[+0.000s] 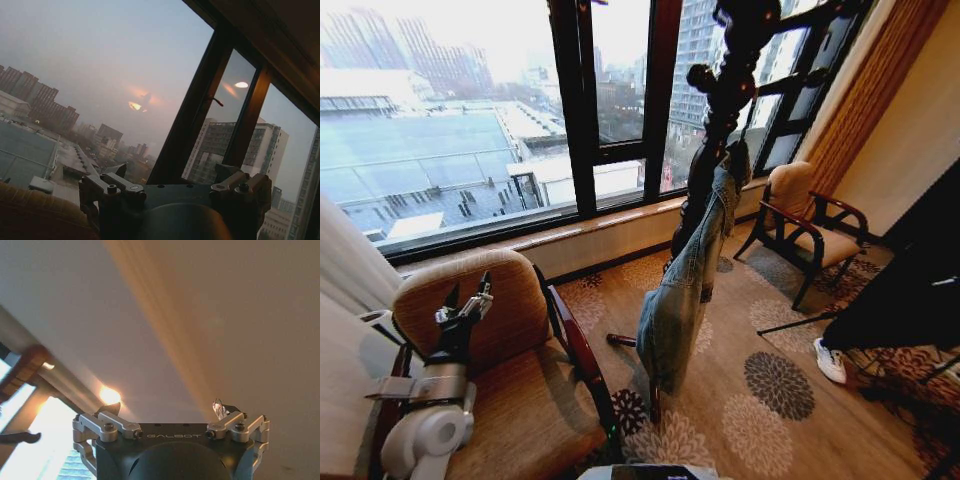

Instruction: Pick up the clothes from the bed and hang them on the clothes hanger.

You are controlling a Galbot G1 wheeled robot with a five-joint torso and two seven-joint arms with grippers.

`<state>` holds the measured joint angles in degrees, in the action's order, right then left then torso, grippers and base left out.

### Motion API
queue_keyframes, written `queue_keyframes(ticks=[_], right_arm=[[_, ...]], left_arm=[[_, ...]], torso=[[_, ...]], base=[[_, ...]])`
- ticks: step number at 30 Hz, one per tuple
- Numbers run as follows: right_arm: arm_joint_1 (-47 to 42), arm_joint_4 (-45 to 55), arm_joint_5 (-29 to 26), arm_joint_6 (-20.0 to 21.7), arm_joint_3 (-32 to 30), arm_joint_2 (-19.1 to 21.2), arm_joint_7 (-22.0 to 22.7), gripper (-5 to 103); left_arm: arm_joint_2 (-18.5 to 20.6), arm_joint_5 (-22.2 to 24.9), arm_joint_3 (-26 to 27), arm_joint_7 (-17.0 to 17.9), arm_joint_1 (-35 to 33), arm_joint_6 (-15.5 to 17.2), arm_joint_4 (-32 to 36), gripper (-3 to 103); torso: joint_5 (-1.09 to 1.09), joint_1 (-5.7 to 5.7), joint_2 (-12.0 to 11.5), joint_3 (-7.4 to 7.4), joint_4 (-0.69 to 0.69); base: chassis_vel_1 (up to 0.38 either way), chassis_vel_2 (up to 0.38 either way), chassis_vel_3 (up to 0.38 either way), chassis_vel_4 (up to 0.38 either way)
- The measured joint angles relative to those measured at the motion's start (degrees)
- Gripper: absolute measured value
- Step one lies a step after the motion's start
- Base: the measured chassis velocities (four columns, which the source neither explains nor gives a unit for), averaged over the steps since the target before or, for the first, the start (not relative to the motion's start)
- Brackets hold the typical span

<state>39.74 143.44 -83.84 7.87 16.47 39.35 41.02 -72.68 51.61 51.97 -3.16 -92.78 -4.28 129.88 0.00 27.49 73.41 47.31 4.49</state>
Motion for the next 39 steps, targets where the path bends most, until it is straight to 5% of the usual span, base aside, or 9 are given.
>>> queue_keyframes(ticks=[4, 8, 9, 15, 23, 30, 39], right_arm=[[7.9, -0.1, 5.2, -1.8, 11.3, 3.6, -2.2, 100], [18.1, -0.1, 14.1, -4.7, 29.6, 7.7, -6.7, 100], [18.1, -0.1, 14.1, -4.7, 29.6, 7.7, -6.7, 100], [35.4, -1.3, 35.4, -12.1, 64.7, 13.6, -14.4, 100], [47.4, -11.2, 50.1, -17.1, 87.9, 17.3, -17.8, 100], [61.9, -24.9, 53.6, -21.6, 108.3, 19.4, -20.6, 100], [71.0, -33.9, 53.1, -26.9, 122.1, 18.3, -29.0, 100]], left_arm=[[1.5, 0.1, -0.1, 0.1, 0.3, 0.3, 0.0, 100], [3.0, 0.0, -0.7, 0.4, 1.1, 1.2, -0.3, 100], [3.0, 0.0, -0.7, 0.4, 1.1, 1.2, -0.3, 100], [4.9, -1.1, -1.4, 0.4, 1.8, 1.5, -3.7, 100], [5.2, -3.6, -1.4, 0.5, 1.9, 1.6, -6.5, 100], [1.9, -6.0, -1.4, 1.2, 1.3, 1.6, -7.2, 100], [-1.0, -6.2, -1.1, 1.2, 1.3, 0.0, -7.6, 100]], torso=[[0.02, -0.01, 0.0, -0.01, 0.0], [-0.02, 0.0, 0.0, 0.0, -0.02], [-0.02, 0.0, 0.0, 0.0, -0.02], [-0.01, 0.01, 0.0, 0.01, -0.06], [-0.01, 0.01, 0.0, 0.01, -0.01], [-0.03, 0.01, 0.0, 0.01, -0.03], [-0.01, 0.02, 0.0, 0.02, 0.0]], base=[[0.0, 0.0, 0.0, 0.0], [0.0, 0.0, 0.0, 0.0], [0.0, 0.0, 0.0, 0.0], [0.0, 0.0, 0.0, 0.0], [0.0, 0.0, 0.0, 0.0], [0.0, 0.0, 0.0, 0.0], [0.0, 0.0, 0.0, 0.0]])
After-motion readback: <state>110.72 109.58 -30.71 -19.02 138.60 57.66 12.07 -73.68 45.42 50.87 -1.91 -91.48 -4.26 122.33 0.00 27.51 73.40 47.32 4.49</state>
